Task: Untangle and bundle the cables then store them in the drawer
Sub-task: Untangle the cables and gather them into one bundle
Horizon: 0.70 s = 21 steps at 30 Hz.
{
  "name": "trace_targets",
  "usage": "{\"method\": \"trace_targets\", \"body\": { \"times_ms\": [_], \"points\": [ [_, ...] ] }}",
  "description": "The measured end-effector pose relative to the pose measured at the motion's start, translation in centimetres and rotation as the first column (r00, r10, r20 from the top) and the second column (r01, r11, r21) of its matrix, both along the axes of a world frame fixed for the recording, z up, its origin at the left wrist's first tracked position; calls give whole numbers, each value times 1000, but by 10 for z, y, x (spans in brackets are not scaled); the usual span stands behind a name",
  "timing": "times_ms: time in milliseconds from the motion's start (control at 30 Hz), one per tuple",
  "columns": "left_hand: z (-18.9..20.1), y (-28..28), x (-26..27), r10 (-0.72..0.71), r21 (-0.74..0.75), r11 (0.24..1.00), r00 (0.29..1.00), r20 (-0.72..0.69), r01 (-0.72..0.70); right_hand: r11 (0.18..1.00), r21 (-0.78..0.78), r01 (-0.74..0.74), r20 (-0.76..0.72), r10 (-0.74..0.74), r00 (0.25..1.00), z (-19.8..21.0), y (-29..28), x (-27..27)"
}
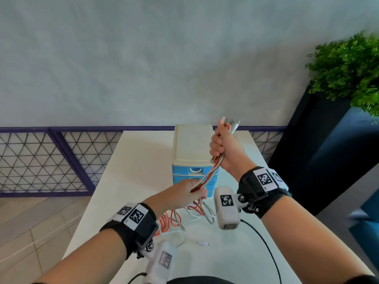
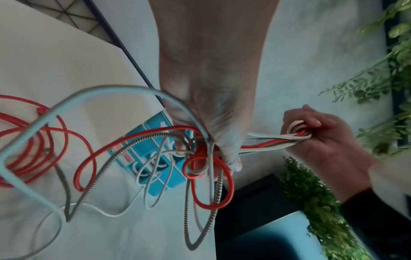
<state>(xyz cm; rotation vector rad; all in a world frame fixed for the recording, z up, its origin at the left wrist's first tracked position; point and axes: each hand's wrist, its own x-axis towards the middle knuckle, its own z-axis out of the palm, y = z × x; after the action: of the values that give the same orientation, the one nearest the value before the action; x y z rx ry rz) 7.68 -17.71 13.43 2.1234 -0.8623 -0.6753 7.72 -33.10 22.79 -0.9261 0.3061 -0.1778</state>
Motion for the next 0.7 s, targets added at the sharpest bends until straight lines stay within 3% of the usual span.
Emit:
{"method": "trace_targets", "body": {
  "times_ms": [167,267,467,567,700],
  "points": [
    [-16,7,6,10,15,1000,999,-48,-10,976,-197,91,22,-89,996,-4,7,0],
    [-14,17,10,36,-68,997,994,-107,-43,959,-248,138,35,-133,990,-4,3,-2],
    [-15,40,23,354,-135,929,934,52,-345,918,-329,221,60,-213,975,-3,-5,0],
    [-18,50,29,390,-142,917,911,131,-372,907,-352,230,37,-232,972,-8,-7,2],
    [-20,62,36,451,-228,878,887,98,-421,893,-370,257,8,-274,962,-15,-14,2]
  ]
}}
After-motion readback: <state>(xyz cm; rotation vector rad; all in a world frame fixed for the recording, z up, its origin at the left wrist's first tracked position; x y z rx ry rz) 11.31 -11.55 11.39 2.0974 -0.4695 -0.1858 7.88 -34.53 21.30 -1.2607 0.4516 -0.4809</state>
